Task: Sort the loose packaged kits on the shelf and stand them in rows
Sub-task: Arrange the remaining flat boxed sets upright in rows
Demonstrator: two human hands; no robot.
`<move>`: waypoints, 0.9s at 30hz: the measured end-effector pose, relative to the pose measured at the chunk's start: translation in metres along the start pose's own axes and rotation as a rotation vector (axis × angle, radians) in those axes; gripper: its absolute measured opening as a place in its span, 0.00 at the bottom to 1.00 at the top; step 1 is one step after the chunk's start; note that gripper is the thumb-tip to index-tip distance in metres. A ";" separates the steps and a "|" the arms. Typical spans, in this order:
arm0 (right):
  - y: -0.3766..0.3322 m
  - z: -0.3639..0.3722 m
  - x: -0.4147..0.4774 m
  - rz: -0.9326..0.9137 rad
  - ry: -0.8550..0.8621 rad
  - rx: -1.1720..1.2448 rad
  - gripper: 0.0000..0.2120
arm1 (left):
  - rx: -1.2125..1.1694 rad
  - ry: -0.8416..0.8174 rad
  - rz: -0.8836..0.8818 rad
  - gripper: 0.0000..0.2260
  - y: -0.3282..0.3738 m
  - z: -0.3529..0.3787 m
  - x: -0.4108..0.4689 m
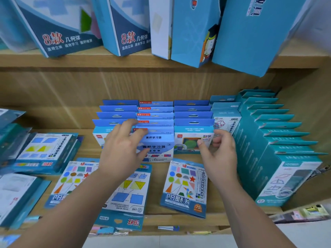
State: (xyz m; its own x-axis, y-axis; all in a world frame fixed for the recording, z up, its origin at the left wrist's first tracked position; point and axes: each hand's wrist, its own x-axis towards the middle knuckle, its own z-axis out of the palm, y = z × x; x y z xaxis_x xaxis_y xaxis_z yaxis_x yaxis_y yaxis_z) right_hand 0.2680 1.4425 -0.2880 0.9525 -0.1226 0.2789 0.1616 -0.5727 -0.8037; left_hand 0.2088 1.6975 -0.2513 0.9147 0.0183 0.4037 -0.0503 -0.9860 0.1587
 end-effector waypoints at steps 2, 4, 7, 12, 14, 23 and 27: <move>-0.011 -0.002 -0.016 -0.085 -0.044 0.020 0.14 | -0.022 0.043 -0.040 0.19 -0.011 -0.006 -0.014; -0.022 0.002 -0.031 -0.188 -0.150 0.062 0.08 | -0.034 0.087 -0.092 0.16 -0.028 -0.013 -0.034; -0.045 0.017 -0.047 -0.317 -0.359 0.089 0.08 | -0.035 0.115 -0.174 0.10 -0.059 -0.023 -0.068; -0.086 0.058 -0.063 -0.476 -0.619 0.065 0.12 | 0.055 0.078 -0.391 0.16 -0.103 -0.048 -0.117; -0.103 0.075 -0.067 -0.516 -0.677 0.058 0.13 | 0.093 0.096 -0.461 0.18 -0.117 -0.060 -0.128; -0.183 0.162 -0.078 -0.407 -0.899 -0.030 0.16 | 0.285 -0.088 -0.481 0.22 -0.204 -0.085 -0.124; -0.209 0.199 -0.085 -0.242 -0.953 -0.070 0.19 | 0.232 -0.271 -0.372 0.22 -0.225 -0.069 -0.120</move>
State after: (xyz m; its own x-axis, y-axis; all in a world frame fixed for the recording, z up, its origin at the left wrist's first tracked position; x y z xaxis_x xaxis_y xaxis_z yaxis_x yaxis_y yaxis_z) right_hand 0.2047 1.7333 -0.2484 0.7102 0.6912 -0.1334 0.3934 -0.5468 -0.7391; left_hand 0.0823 1.9289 -0.2735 0.9265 0.3614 0.1047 0.3602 -0.9324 0.0308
